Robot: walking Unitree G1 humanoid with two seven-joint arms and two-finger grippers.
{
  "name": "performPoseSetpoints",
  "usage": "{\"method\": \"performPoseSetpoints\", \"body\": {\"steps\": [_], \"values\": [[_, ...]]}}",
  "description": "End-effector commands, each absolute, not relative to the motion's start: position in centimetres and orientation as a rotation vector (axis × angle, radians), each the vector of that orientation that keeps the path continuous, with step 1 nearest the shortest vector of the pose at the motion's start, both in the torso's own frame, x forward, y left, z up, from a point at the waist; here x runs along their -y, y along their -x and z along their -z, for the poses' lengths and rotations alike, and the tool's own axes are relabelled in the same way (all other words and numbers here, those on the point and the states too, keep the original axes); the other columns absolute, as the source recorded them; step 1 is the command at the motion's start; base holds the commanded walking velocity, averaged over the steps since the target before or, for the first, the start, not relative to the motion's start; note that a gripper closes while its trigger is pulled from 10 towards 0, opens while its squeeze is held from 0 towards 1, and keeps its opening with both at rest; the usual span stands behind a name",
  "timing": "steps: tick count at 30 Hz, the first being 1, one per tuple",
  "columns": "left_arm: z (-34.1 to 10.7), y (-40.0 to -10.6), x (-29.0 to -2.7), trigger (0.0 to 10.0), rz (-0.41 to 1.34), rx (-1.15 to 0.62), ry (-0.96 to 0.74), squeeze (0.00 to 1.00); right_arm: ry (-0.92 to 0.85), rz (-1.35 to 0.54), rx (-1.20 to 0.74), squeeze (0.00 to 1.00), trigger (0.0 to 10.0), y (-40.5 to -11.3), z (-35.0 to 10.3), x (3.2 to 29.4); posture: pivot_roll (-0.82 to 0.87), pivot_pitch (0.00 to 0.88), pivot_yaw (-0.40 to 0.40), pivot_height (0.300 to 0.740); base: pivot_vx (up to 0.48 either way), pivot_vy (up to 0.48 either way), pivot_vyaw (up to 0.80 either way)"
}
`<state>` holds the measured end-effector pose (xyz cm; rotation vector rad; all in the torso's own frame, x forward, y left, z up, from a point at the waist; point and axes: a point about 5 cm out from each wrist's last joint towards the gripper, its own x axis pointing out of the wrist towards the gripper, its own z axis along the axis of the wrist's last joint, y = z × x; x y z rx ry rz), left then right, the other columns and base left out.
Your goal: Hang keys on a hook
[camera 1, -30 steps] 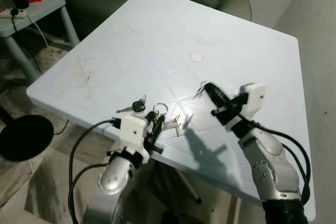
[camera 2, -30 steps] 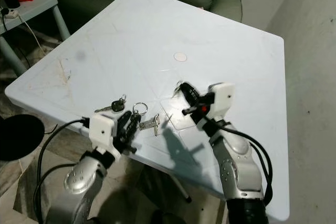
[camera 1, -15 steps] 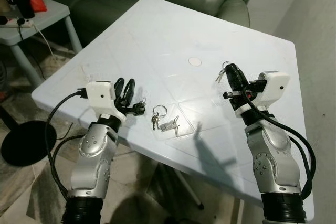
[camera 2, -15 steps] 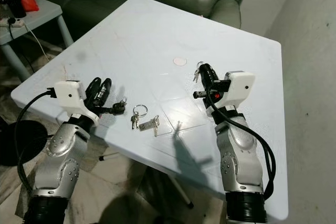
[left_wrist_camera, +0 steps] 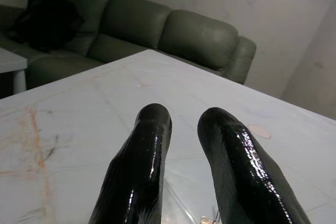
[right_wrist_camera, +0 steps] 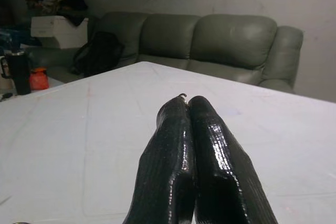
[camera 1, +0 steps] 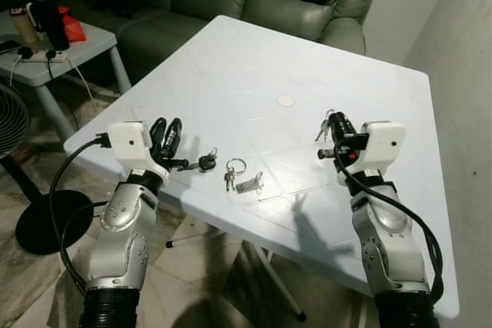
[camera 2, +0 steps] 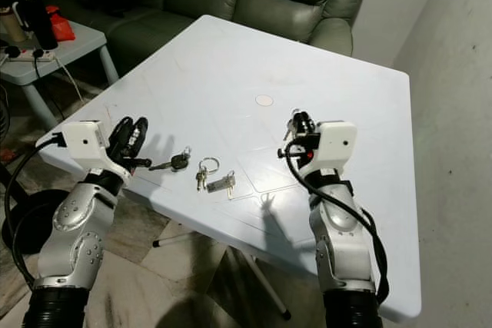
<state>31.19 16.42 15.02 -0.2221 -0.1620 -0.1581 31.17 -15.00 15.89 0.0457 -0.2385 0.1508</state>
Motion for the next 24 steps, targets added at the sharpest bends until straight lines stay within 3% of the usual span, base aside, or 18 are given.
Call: {"method": "performPoseSetpoints", "body": {"steps": [1, 9, 24], "values": [[-15.15, -31.48, -16.32, 10.0, 0.157, 0.159, 0.228, 0.00, -0.018, -0.150, 0.243, 0.00, 10.0, -31.31, -15.95, 15.16, -0.02, 0.000, -0.072, 0.740, 0.000, 0.000, 0.00], [-15.11, -31.67, -16.34, 10.0, 0.149, 0.160, 0.244, 0.00, -0.009, -0.147, 0.238, 0.00, 10.0, -31.40, -15.76, 15.44, -0.02, 0.000, -0.083, 0.740, 0.000, 0.000, 0.00], [-15.07, -31.95, -16.29, 10.0, 0.147, 0.162, 0.250, 0.00, 0.003, -0.155, 0.235, 0.00, 10.0, -31.76, -15.84, 15.66, -0.02, 0.000, -0.093, 0.740, 0.000, 0.300, 0.00]]}}
